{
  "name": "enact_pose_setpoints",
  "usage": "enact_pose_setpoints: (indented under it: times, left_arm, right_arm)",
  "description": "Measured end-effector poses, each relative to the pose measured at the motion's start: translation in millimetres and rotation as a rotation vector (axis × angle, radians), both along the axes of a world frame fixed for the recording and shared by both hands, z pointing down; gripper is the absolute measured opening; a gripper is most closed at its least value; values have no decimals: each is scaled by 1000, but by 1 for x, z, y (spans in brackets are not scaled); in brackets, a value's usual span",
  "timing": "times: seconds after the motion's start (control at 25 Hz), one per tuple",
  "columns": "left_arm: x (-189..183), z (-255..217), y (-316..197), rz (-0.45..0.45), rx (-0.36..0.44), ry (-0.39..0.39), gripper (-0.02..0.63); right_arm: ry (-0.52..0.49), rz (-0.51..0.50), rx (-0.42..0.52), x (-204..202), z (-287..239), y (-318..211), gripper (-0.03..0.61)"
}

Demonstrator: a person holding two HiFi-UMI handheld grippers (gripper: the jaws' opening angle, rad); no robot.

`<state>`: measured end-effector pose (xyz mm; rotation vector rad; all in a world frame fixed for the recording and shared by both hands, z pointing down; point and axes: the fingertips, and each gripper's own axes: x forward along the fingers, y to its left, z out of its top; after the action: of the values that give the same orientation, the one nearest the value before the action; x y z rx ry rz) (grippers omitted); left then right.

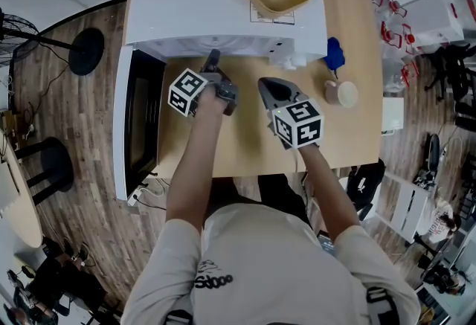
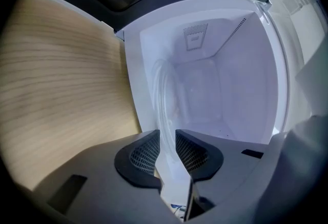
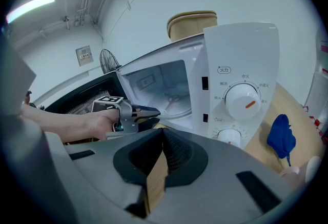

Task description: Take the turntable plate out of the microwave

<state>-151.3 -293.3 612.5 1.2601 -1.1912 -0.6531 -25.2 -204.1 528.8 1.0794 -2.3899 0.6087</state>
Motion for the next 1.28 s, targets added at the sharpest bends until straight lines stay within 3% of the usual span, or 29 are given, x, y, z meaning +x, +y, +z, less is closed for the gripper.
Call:
enact_pose_setpoints:
  times: [0.44,0.72,1.04,1.28]
  left_arm:
    - [-6,3,4,-28,4,67,35]
    - [-7,-3,8,7,31,47,34]
    - [-18,2,34,-1,38,43,34]
    - [-14,2,40,62,64,13,41]
  right_arm:
    - [-6,35,-6,0,3,-8,6]
    - [-102,6,-90,-31,14,-22,84]
    - [-218,64,-192,-41,28,-35,101]
    - [-270,104,-249,-42,42,-39,105]
